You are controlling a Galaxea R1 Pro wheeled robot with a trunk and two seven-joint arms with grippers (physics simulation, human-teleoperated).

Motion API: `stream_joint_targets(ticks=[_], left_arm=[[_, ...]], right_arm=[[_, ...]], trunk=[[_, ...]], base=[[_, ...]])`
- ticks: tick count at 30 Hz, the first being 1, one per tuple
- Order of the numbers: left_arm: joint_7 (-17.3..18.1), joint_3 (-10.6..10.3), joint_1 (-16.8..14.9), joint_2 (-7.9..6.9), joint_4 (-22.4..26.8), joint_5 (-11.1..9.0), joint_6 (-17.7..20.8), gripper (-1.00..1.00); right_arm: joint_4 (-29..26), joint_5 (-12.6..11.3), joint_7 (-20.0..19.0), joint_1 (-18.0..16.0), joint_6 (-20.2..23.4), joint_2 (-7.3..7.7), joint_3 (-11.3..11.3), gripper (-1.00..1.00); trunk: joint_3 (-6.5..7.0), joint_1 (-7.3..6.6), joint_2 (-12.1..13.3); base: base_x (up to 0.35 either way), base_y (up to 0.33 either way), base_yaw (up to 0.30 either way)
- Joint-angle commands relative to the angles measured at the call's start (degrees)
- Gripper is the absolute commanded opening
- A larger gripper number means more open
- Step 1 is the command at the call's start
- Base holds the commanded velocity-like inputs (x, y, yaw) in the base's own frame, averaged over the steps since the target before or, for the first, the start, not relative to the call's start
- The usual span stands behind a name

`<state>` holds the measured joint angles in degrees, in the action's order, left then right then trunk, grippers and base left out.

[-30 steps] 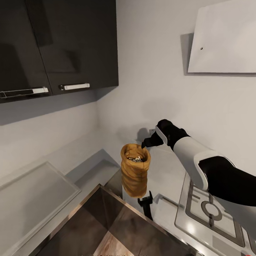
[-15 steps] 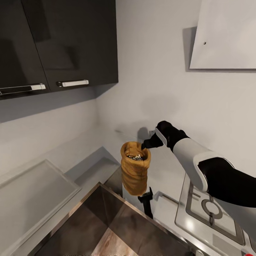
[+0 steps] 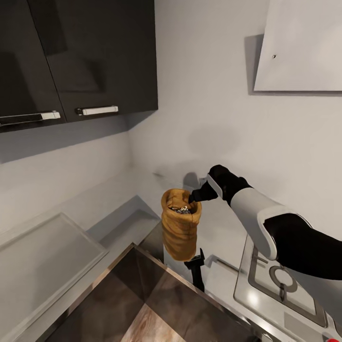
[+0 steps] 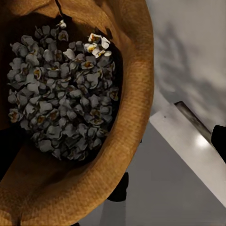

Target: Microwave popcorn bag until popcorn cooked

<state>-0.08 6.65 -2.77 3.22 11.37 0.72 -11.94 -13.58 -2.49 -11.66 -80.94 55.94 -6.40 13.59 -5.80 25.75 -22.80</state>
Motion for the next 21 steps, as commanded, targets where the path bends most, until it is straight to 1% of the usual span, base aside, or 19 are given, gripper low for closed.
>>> stream_joint_targets(ticks=[1, 9, 21], left_arm=[[-0.01, 0.29, -0.04, 0.03, -0.03, 0.08, -0.19, 1.0], [-0.01, 0.29, -0.04, 0.03, -0.03, 0.07, -0.19, 1.0], [-0.01, 0.31, -0.04, 0.03, -0.03, 0.07, -0.19, 1.0]], right_arm=[[-0.04, -0.23, -0.12, 0.06, 0.19, 0.02, 0.47, 1.0], [-0.04, -0.23, 0.12, 0.52, 0.11, -0.33, 0.46, 1.0], [-0.04, -0.23, 0.24, 0.85, 0.05, -0.31, 0.38, 1.0]], trunk=[[-0.13, 0.03, -0.12], [-0.2, 0.03, -0.12], [-1.2, 0.03, -0.12]], base=[[0.0, 0.0, 0.0], [0.0, 0.0, 0.0], [0.0, 0.0, 0.0]])
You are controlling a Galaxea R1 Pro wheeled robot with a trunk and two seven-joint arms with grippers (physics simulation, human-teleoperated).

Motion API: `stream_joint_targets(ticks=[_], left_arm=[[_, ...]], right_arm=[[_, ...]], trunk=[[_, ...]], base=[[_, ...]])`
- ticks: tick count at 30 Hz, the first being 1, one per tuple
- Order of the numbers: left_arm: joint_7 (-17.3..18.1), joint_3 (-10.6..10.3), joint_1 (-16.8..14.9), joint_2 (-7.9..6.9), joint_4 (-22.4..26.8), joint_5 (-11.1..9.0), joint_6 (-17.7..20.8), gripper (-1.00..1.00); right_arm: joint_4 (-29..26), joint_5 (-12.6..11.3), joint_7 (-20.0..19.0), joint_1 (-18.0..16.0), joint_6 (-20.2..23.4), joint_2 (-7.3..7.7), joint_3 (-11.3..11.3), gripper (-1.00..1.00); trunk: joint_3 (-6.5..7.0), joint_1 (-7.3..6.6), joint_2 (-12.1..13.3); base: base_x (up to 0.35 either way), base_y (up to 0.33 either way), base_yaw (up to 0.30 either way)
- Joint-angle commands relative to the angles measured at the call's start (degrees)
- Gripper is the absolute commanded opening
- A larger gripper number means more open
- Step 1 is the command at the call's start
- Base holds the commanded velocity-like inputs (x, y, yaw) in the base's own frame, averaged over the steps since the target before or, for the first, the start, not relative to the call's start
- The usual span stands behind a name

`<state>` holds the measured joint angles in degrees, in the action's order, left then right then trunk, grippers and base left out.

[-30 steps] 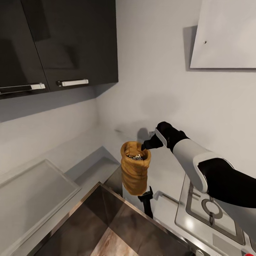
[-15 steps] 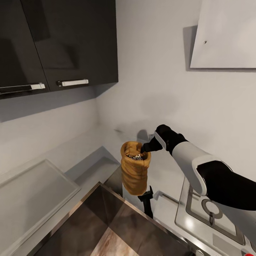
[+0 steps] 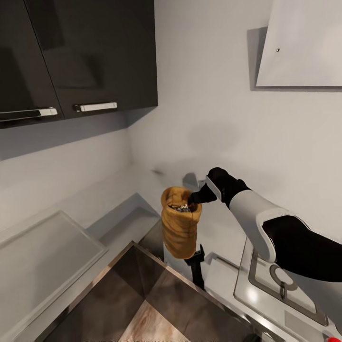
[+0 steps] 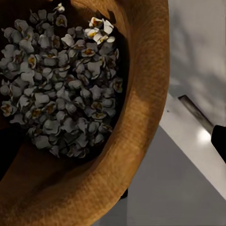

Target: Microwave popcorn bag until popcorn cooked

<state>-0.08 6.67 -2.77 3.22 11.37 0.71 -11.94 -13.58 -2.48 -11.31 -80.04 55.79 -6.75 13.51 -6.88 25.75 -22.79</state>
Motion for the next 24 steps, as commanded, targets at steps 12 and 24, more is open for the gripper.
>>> stream_joint_targets(ticks=[12, 24], left_arm=[[-0.01, 0.29, -0.04, 0.03, -0.03, 0.08, -0.19, 1.0], [-0.01, 0.32, -0.04, 0.03, -0.03, 0.08, -0.19, 1.0]], right_arm=[[-0.57, -0.24, 0.68, 4.57, -3.11, 0.29, 0.21, 1.0], [-0.71, -0.24, 0.87, 4.51, -3.14, 0.34, 0.1, 1.0]], trunk=[[-0.25, 0.03, -0.13], [-0.25, 0.03, -0.13]], base=[[0.0, 0.0, 0.0], [0.0, 0.0, 0.0]])
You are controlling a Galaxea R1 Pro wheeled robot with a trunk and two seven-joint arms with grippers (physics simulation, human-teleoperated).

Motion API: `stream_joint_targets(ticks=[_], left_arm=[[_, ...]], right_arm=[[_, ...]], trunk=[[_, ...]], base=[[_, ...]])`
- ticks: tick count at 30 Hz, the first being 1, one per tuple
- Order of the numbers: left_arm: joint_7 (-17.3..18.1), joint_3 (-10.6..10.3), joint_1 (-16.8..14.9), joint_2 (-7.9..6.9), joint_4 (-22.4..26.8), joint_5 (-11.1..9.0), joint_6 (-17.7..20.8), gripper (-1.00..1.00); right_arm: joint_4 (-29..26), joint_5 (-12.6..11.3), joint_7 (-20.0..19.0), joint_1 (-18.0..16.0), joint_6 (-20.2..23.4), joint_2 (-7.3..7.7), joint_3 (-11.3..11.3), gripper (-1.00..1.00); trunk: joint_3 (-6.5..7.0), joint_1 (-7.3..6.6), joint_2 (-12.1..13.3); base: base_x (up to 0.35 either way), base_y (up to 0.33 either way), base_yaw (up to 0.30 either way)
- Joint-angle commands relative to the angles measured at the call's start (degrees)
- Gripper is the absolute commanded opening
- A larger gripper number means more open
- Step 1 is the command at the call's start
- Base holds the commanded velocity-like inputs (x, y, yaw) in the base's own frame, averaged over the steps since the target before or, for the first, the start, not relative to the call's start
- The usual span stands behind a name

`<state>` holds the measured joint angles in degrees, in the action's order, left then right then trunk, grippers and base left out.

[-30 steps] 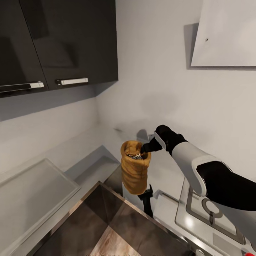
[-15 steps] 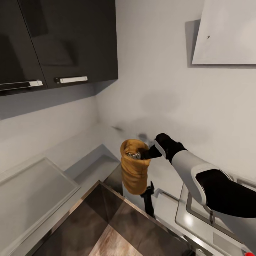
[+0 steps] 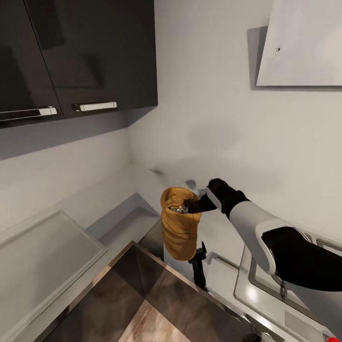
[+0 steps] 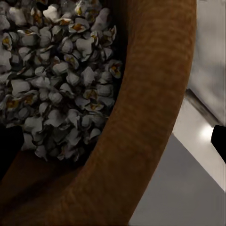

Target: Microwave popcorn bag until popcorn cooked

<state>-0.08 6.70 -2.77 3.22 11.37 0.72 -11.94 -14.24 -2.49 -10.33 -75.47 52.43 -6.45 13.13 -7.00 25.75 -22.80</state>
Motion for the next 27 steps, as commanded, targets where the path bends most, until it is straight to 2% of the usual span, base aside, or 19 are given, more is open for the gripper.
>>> stream_joint_targets(ticks=[1, 16, 17, 27], left_arm=[[-0.01, 0.31, -0.04, 0.03, -0.03, 0.08, -0.19, 1.0], [-0.01, 0.28, -0.04, 0.03, -0.03, 0.07, -0.19, 1.0], [-0.01, 0.27, -0.04, 0.03, -0.03, 0.07, -0.19, 1.0], [-0.01, 0.28, -0.04, 0.03, -0.03, 0.07, -0.19, 1.0]], right_arm=[[-0.06, -0.24, -0.03, -0.17, 0.21, 0.04, 0.45, 1.0], [-2.87, -0.24, 0.69, -1.34, 2.05, -0.05, 0.4, 1.0], [-2.85, -0.24, 0.71, -1.33, 2.06, -0.05, 0.4, -1.0], [-2.81, -0.24, 0.67, -1.18, 2.06, 0.12, 0.4, -1.0]], trunk=[[-0.12, 0.03, -0.12], [-0.12, 0.03, -0.12], [-0.12, 0.03, -0.12], [-0.12, 0.03, -0.12]], base=[[0.0, 0.0, 0.0], [0.0, 0.0, 0.0], [0.0, 0.0, 0.0], [0.0, 0.0, 0.0]])
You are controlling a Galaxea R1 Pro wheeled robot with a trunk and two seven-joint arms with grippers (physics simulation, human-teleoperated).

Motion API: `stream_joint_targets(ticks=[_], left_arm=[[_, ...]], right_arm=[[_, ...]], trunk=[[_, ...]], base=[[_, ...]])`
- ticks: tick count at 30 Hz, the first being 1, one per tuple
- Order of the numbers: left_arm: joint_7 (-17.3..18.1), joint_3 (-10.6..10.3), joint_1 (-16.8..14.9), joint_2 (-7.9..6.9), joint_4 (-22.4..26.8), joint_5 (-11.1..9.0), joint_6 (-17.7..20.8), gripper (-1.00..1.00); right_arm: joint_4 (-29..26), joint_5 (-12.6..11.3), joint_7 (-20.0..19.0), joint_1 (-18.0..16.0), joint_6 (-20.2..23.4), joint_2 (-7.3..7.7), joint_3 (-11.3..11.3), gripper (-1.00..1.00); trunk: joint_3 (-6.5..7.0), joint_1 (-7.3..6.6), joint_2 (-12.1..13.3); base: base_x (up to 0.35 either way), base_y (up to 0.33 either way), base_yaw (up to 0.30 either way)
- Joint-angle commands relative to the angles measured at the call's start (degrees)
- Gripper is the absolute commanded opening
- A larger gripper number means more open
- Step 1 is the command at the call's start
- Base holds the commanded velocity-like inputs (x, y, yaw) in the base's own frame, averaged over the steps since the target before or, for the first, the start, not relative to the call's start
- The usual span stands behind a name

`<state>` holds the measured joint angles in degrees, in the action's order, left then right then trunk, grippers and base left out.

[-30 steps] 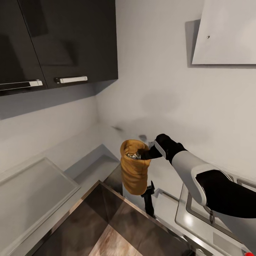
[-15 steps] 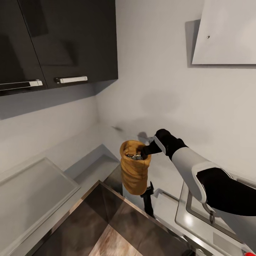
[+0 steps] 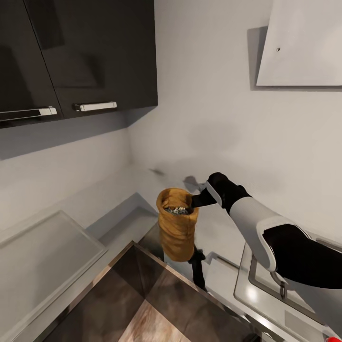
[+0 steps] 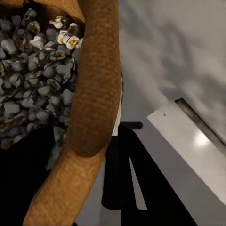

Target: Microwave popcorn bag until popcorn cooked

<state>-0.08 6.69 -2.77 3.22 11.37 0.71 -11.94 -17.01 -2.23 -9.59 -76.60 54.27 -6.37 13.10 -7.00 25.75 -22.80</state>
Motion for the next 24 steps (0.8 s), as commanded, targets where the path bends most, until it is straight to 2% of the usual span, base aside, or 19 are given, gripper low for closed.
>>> stream_joint_targets(ticks=[1, 17, 21, 24], left_arm=[[-0.01, 0.27, -0.04, 0.03, -0.03, 0.08, -0.19, 1.0], [-0.01, 0.31, -0.04, 0.03, -0.03, 0.08, -0.19, 1.0], [-0.01, 0.33, -0.04, 0.03, -0.03, 0.08, -0.19, 1.0], [-0.01, 0.33, -0.04, 0.03, -0.03, 0.08, -0.19, 1.0]], right_arm=[[-0.04, -0.5, -0.08, -0.05, 0.22, 0.04, 0.43, -1.0], [-0.04, -0.5, -0.11, 0.02, 0.22, 0.07, 0.43, -1.0], [-0.88, -0.98, -0.17, -0.03, 0.24, 0.59, 0.43, -1.0], [-3.89, -1.57, -0.17, -0.07, 2.4, 1.28, 0.43, -1.0]], trunk=[[-0.12, 0.03, -0.12], [-0.12, 0.03, -0.12], [-0.12, 0.03, -0.12], [-0.12, 0.03, -0.12]], base=[[0.0, 0.0, 0.0], [0.0, 0.0, 0.0], [0.0, 0.0, 0.0], [0.0, 0.0, 0.0]])
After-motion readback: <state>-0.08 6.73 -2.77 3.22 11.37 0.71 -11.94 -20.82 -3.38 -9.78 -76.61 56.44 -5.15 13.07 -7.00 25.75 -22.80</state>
